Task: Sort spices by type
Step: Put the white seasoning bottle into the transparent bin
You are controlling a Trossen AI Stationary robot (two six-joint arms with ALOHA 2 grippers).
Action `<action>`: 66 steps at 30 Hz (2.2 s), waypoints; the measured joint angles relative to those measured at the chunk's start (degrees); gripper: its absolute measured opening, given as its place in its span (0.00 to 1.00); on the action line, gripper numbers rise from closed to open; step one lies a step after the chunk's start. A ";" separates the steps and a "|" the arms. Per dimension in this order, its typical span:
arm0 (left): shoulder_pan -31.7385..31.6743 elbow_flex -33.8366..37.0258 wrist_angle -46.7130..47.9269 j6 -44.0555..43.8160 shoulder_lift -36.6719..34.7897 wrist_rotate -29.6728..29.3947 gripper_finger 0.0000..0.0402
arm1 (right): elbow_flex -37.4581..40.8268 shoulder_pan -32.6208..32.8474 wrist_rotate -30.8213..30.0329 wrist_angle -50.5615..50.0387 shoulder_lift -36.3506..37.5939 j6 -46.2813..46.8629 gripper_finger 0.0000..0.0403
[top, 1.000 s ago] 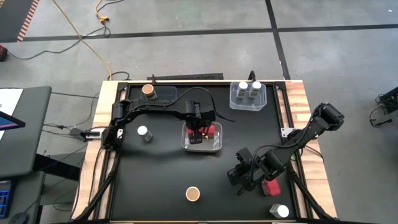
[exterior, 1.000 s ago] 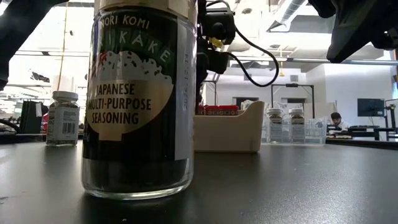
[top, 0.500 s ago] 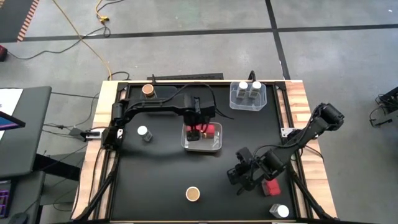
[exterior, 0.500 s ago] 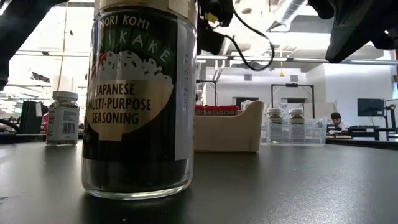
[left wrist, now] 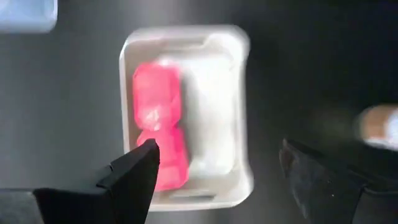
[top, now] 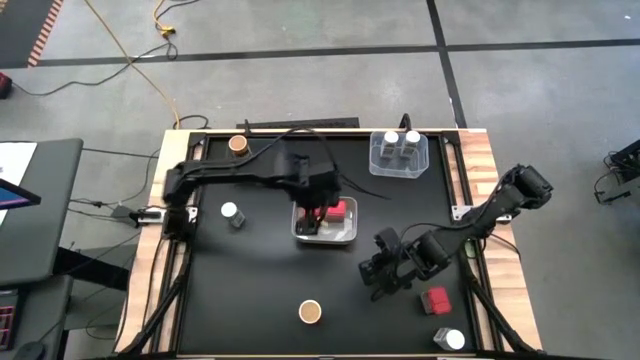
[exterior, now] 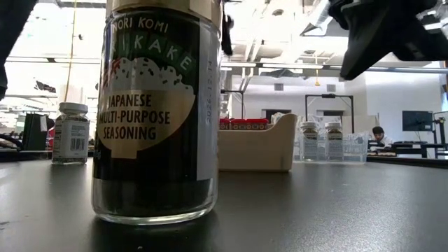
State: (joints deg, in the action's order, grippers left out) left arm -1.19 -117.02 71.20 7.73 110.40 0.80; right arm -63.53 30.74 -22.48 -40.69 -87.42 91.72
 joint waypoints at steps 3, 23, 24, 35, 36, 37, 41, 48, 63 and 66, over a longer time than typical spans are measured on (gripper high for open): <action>2.08 7.79 -7.84 -1.43 -6.18 -0.13 0.79 | 0.00 -1.22 0.00 0.12 0.00 -4.09 0.06; 20.60 68.16 -42.33 -27.31 -54.45 -6.16 0.79 | 0.00 -3.89 6.09 -7.17 0.00 -13.59 0.06; 21.50 69.55 -43.69 -27.47 -55.89 -7.02 0.79 | 0.00 -3.89 6.95 -8.72 0.00 -12.54 0.05; 25.72 86.57 -61.15 -24.74 -69.60 -10.19 0.79 | -12.53 5.56 10.99 -30.49 0.04 5.30 0.04; 25.72 87.56 -61.99 -24.29 -70.42 -10.23 0.79 | -14.22 6.66 11.04 -32.53 0.07 7.76 0.04; 25.72 88.16 -61.93 -24.18 -71.21 -10.27 0.79 | -15.85 7.62 11.70 -34.54 0.07 10.15 0.04; 25.72 88.93 -61.35 -23.26 -73.10 -10.28 0.79 | -20.01 11.21 13.96 -36.80 0.07 13.41 0.09; 25.72 89.04 -61.23 -20.87 -73.37 -8.37 0.79 | -21.57 14.92 17.92 -36.98 0.04 17.70 0.19; 25.70 89.06 -61.18 -18.23 -73.30 -5.53 0.79 | -21.57 15.34 22.97 -35.65 0.02 33.02 0.61; 25.70 89.06 -61.17 -15.44 -73.28 -5.53 0.79 | -21.57 13.95 24.05 -33.82 0.02 33.40 0.68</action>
State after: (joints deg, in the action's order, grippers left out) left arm 24.51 -27.97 10.04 -7.71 37.12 -4.73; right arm -85.10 44.69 1.57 -74.51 -87.39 125.12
